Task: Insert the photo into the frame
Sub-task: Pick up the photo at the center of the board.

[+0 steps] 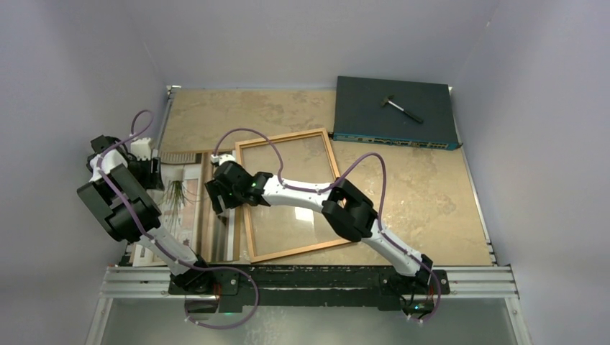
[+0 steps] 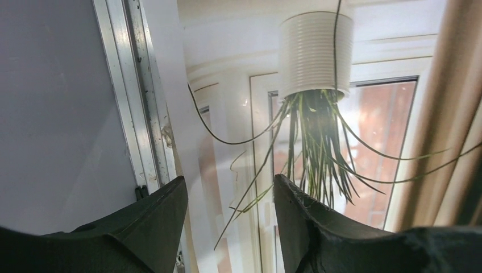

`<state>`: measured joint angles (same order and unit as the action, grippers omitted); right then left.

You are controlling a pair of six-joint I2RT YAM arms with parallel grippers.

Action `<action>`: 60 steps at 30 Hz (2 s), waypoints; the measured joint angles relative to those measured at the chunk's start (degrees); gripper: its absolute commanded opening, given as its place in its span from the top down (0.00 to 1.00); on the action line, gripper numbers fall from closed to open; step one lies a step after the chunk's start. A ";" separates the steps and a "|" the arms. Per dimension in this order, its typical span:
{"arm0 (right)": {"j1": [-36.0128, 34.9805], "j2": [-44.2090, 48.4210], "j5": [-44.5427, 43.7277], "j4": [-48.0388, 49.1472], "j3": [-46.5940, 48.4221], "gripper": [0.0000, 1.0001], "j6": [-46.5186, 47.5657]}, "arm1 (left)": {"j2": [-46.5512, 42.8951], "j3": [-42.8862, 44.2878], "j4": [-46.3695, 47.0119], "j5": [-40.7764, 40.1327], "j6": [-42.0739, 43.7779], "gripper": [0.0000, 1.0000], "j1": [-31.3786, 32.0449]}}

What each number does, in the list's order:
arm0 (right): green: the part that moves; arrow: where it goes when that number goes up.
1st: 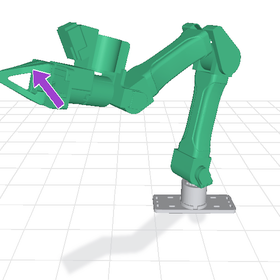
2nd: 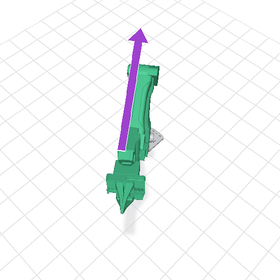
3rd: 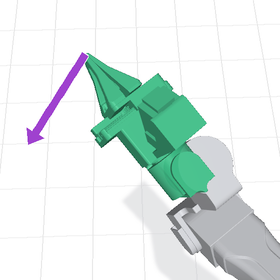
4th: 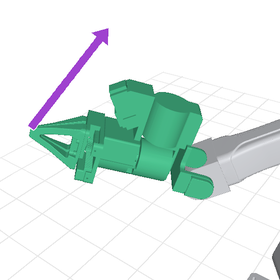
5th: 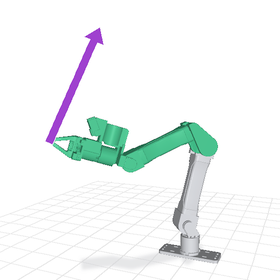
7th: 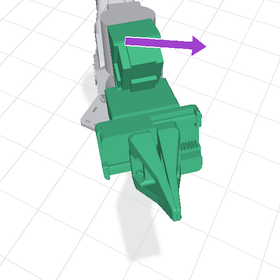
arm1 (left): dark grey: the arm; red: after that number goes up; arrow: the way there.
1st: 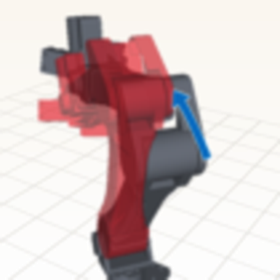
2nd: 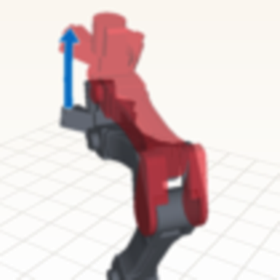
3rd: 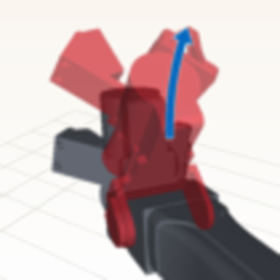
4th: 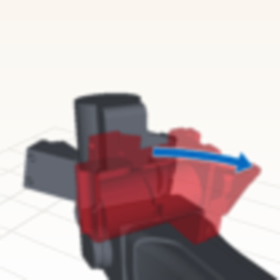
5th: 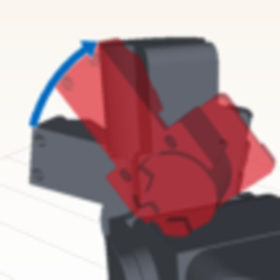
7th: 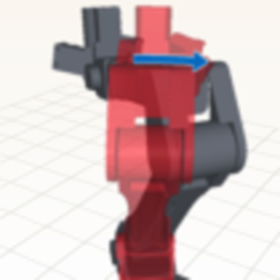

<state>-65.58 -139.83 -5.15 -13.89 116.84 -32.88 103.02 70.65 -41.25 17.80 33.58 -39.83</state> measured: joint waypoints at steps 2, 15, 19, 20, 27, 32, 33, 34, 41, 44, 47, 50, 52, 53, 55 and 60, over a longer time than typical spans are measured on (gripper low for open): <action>0.15 0.04 0.42 0.37 -0.20 0.19 -0.22 | -0.92 0.00 -0.48 0.50 -0.02 0.48 0.00; 1.07 1.09 3.41 3.06 -2.73 0.20 -1.11 | -3.48 -0.17 -1.55 1.27 0.02 0.58 0.04; 1.27 1.40 4.02 4.22 -3.61 0.20 -1.44 | -4.79 -1.64 1.46 -0.63 0.37 0.67 0.17; 1.27 1.55 4.22 4.57 -3.93 0.21 -1.49 | -4.81 -2.12 2.25 -1.05 0.55 0.69 0.17; 1.49 2.23 4.90 6.49 -5.64 0.22 -1.66 | -4.79 -3.93 4.96 -1.90 1.60 0.89 0.24; 1.57 2.56 5.86 7.76 -6.62 0.22 -1.64 | -4.79 -3.93 6.01 -2.14 1.75 1.00 0.26; 1.64 2.67 6.21 8.00 -6.84 0.22 -1.64 | -4.79 -3.93 6.08 -2.21 1.88 1.00 0.28; 1.73 2.82 6.45 8.39 -7.21 0.22 -1.60 | -4.79 -3.93 6.10 -2.27 2.05 1.00 0.28; 3.41 3.56 13.35 11.96 -9.03 0.18 1.62 | -5.84 -3.93 6.51 -3.13 3.28 1.00 0.87; 5.42 4.20 18.58 15.21 -10.21 0.16 5.20 | -6.99 -3.93 6.27 -2.78 4.28 1.00 0.96; 8.57 4.66 23.45 19.19 -10.16 0.15 9.66 | -8.46 -3.89 5.33 -1.31 5.81 1.00 0.96; 12.52 4.68 28.76 21.35 -7.74 0.15 14.38 | -10.16 -3.32 3.52 0.83 7.72 1.00 0.98; 14.82 4.39 31.58 22.18 -4.79 0.15 17.09 | -11.39 -2.58 2.19 2.29 9.07 1.00 1.03; 15.65 4.20 32.59 22.69 -3.45 0.15 17.99 | -11.93 -2.14 1.70 3.04 9.60 1.00 1.03; 17.53 4.00 34.67 23.67 -0.98 0.15 19.71 | -12.70 -1.09 0.72 4.13 10.27 1.00 1.05; 18.78 3.93 36.17 26.47 0.00 0.14 22.05 | -13.16 1.14 -1.51 6.36 11.56 1.00 1.36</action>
<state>-46.81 -135.90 31.03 12.58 116.84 -10.83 89.86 71.79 -42.76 24.16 45.15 -38.48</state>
